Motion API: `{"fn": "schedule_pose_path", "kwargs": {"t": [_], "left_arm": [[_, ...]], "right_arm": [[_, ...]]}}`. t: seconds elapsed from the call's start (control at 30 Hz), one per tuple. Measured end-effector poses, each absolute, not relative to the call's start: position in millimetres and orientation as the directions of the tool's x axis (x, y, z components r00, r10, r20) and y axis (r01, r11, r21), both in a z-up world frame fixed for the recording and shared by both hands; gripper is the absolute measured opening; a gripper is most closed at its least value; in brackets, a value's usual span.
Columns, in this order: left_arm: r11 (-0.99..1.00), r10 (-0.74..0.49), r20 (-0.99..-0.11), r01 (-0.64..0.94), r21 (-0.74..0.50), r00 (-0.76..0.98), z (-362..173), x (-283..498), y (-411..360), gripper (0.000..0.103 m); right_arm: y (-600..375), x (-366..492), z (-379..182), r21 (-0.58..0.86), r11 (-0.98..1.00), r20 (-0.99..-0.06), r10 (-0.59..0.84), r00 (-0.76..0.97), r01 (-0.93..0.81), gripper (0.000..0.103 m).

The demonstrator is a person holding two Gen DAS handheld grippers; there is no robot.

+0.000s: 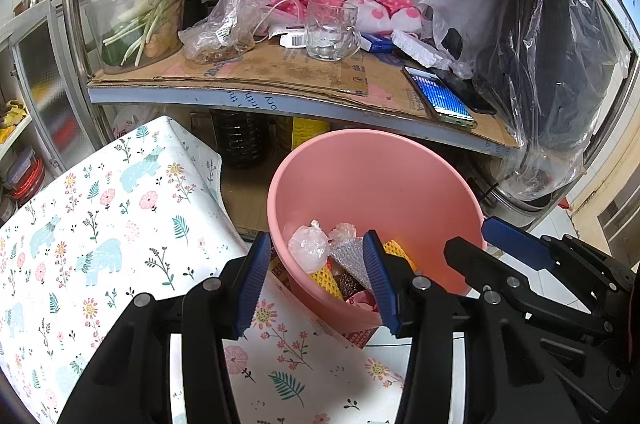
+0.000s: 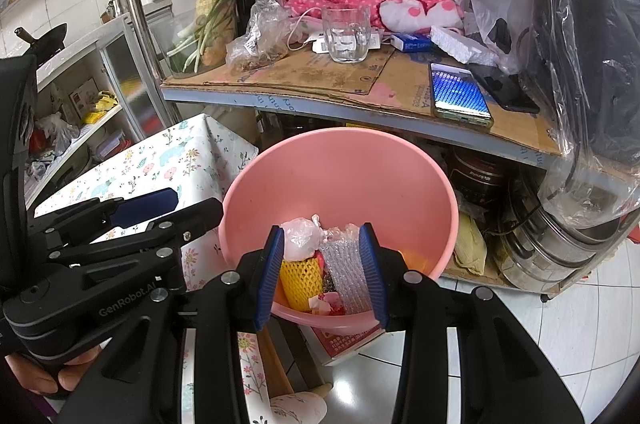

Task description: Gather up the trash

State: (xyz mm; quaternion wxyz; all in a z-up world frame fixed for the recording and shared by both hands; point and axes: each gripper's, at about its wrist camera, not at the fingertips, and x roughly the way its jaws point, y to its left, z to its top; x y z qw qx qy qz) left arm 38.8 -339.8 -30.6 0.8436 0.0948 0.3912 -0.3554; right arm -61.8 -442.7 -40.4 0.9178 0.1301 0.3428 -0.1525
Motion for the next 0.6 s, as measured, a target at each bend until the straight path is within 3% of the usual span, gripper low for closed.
{"fn": "schedule_pose_path", "kwargs": {"t": [0.6], "left_arm": [[0.729,-0.522,-0.729,0.676,-0.111,0.442,-32.6,38.3,-341.4,0.047]], "right_arm": [[-442.6,-61.5,-40.9,0.133,0.92,-0.67,-0.191,0.717,0.37,0.04]]}}
